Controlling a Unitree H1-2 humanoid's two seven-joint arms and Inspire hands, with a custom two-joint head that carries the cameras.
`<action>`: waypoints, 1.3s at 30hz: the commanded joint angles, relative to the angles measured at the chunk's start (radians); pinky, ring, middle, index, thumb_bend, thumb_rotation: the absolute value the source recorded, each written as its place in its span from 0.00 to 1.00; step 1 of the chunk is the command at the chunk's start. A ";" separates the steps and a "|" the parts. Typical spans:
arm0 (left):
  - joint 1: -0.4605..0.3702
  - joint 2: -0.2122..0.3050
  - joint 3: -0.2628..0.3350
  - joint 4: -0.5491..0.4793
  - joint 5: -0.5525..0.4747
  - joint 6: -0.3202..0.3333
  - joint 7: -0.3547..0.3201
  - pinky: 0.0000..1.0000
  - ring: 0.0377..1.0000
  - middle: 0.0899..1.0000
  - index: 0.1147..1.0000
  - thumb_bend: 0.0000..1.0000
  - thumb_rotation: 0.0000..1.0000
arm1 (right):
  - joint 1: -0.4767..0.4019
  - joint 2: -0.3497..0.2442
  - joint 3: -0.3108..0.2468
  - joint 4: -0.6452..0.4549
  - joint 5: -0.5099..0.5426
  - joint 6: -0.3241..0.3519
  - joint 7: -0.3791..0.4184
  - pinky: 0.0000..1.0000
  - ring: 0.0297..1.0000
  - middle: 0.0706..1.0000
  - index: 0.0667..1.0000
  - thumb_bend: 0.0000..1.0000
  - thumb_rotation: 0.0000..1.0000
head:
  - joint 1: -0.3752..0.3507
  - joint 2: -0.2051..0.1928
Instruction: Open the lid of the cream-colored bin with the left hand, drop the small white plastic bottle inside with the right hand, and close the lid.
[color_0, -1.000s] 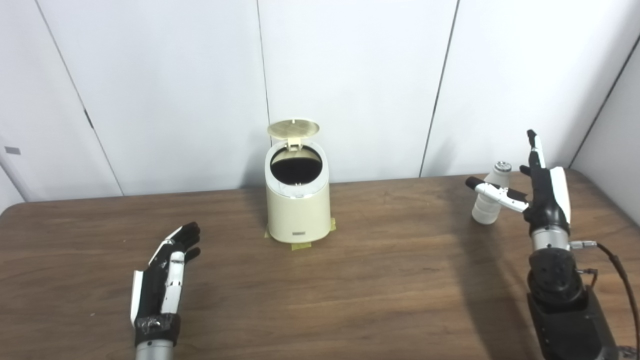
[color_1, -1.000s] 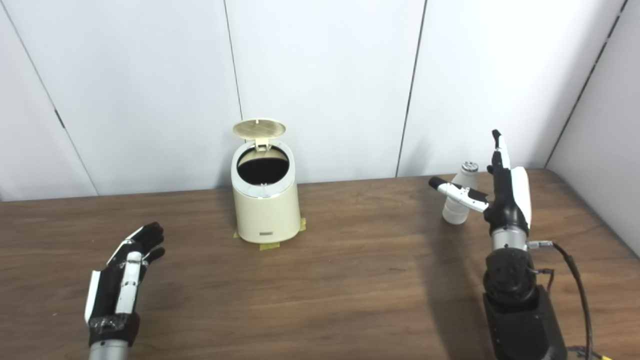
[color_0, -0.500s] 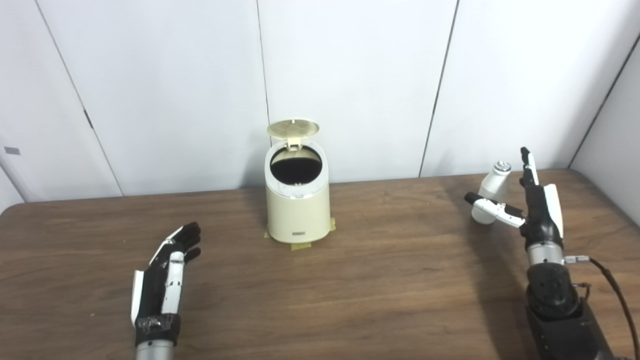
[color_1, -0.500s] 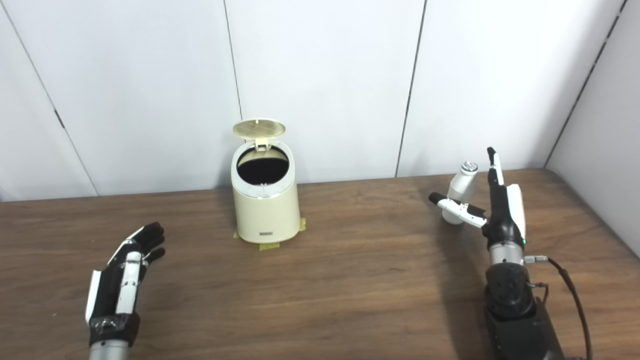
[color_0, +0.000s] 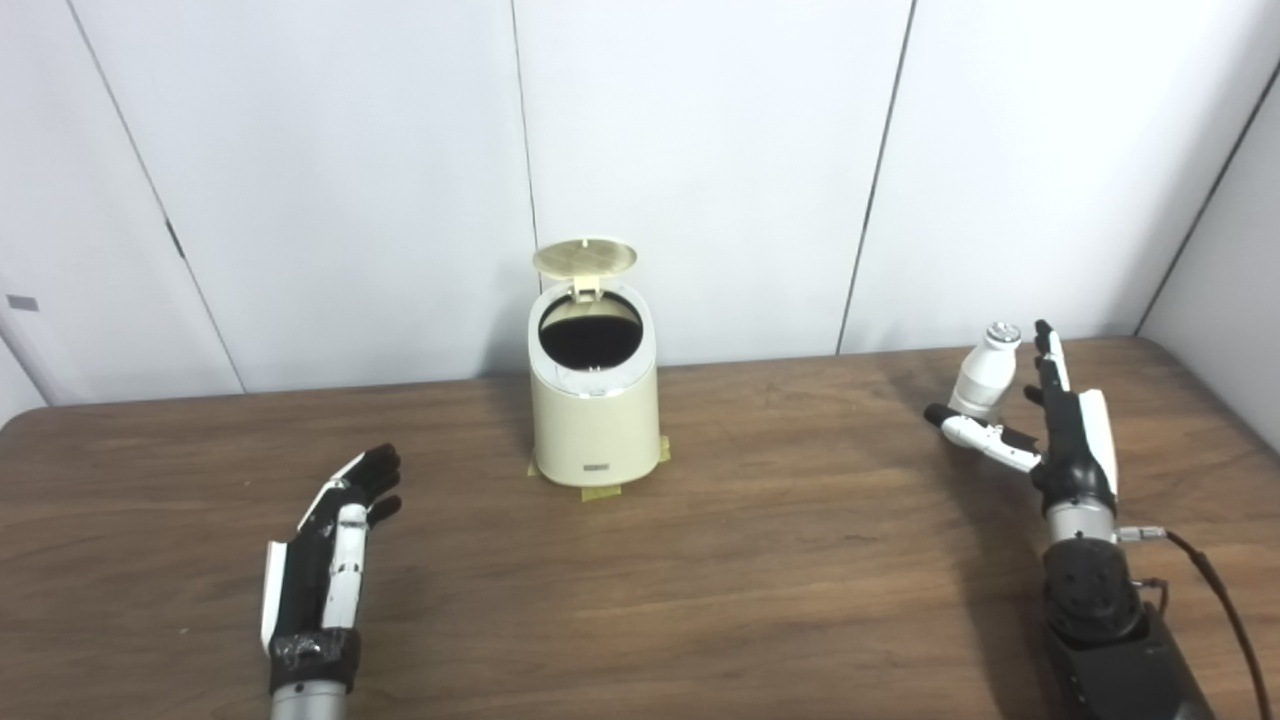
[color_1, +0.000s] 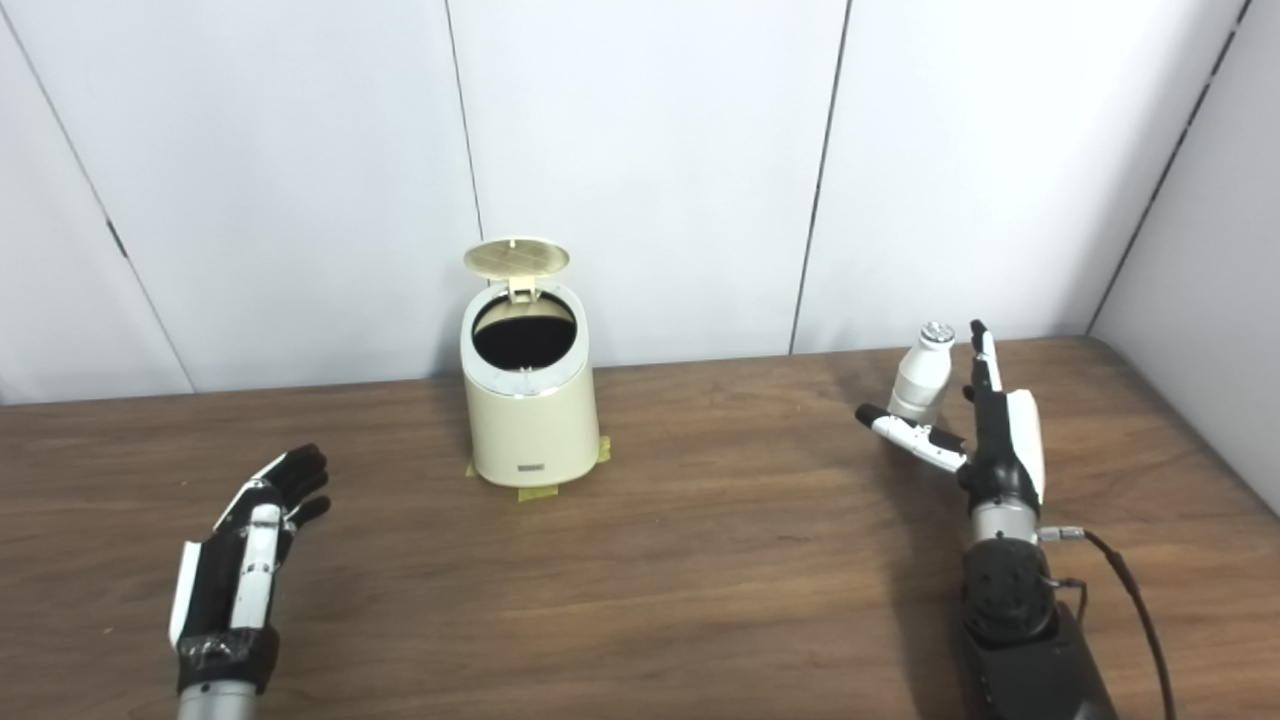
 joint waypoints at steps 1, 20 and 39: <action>0.021 0.006 0.003 0.010 0.002 -0.022 0.004 0.81 0.84 0.81 0.79 0.15 0.81 | -0.052 -0.025 0.001 -0.013 -0.005 -0.043 -0.021 0.86 0.95 0.97 0.97 0.96 0.43 | 0.000 0.001; 0.036 0.011 0.004 -0.016 0.000 -0.011 0.002 0.82 0.84 0.82 0.80 0.14 0.83 | -0.119 -0.036 0.012 0.121 0.013 -0.047 -0.027 0.82 0.90 0.91 0.91 0.91 0.41 | 0.014 0.008; 0.046 0.019 0.005 -0.029 -0.003 -0.006 -0.004 0.81 0.84 0.82 0.79 0.16 0.81 | -0.201 -0.044 0.018 0.281 0.040 -0.106 -0.053 0.84 0.90 0.89 0.89 0.89 0.32 | 0.008 0.011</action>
